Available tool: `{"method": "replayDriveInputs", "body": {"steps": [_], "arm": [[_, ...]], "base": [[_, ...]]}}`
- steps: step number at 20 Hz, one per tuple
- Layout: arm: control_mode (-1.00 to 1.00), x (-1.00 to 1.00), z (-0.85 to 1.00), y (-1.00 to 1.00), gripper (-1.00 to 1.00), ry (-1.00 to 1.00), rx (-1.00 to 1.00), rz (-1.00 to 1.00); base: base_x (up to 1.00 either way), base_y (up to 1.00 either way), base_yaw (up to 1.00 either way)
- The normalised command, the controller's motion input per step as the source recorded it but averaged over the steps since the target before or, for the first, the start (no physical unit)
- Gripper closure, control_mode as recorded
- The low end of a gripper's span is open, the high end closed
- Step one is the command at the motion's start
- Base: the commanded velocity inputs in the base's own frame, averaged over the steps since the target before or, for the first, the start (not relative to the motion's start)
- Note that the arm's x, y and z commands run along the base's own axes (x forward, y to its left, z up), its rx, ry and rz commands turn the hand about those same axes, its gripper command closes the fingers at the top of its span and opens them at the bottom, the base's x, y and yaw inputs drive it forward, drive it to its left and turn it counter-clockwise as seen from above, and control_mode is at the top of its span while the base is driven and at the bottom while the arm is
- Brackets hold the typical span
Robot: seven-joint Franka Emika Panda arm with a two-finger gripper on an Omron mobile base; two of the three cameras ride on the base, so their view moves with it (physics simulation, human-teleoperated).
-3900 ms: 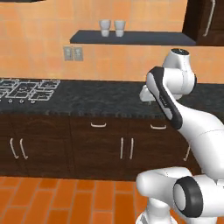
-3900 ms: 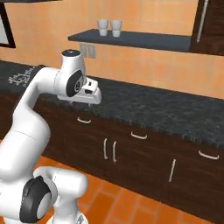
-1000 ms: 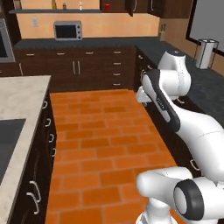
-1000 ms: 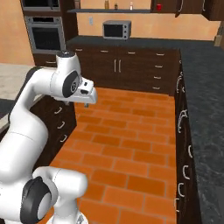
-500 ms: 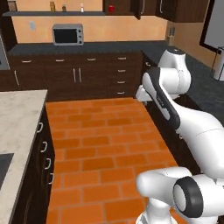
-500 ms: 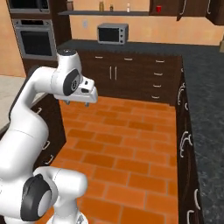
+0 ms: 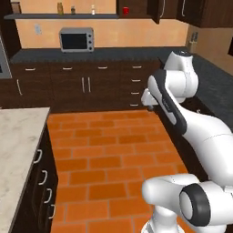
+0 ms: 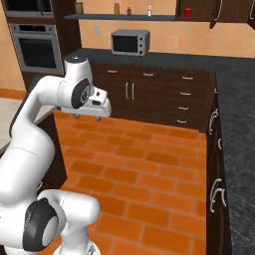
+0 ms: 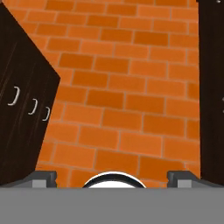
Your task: Gather all objects into one cabinet and sort the glasses and bowls to opposite sides.
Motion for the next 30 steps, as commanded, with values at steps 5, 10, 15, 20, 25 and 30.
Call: {"method": "replayDriveInputs", "body": {"steps": [5,10,15,20,25,30], "arm": [[1.00,0.00,0.00,0.00,-1.00,0.00,0.00,0.00],[1.00,0.00,0.00,0.00,-1.00,0.00,0.00,0.00],[1.00,0.00,0.00,0.00,-1.00,0.00,0.00,0.00],[1.00,0.00,0.00,0.00,-1.00,0.00,0.00,0.00],[1.00,0.00,0.00,0.00,-1.00,0.00,0.00,0.00],[1.00,0.00,0.00,0.00,-1.00,0.00,0.00,0.00]], "base": [[0.96,-0.57,-0.01],[1.00,0.10,0.00],[1.00,0.00,0.00],[1.00,0.21,-0.02],[1.00,0.00,-0.06],[1.00,0.03,-0.03]]}}
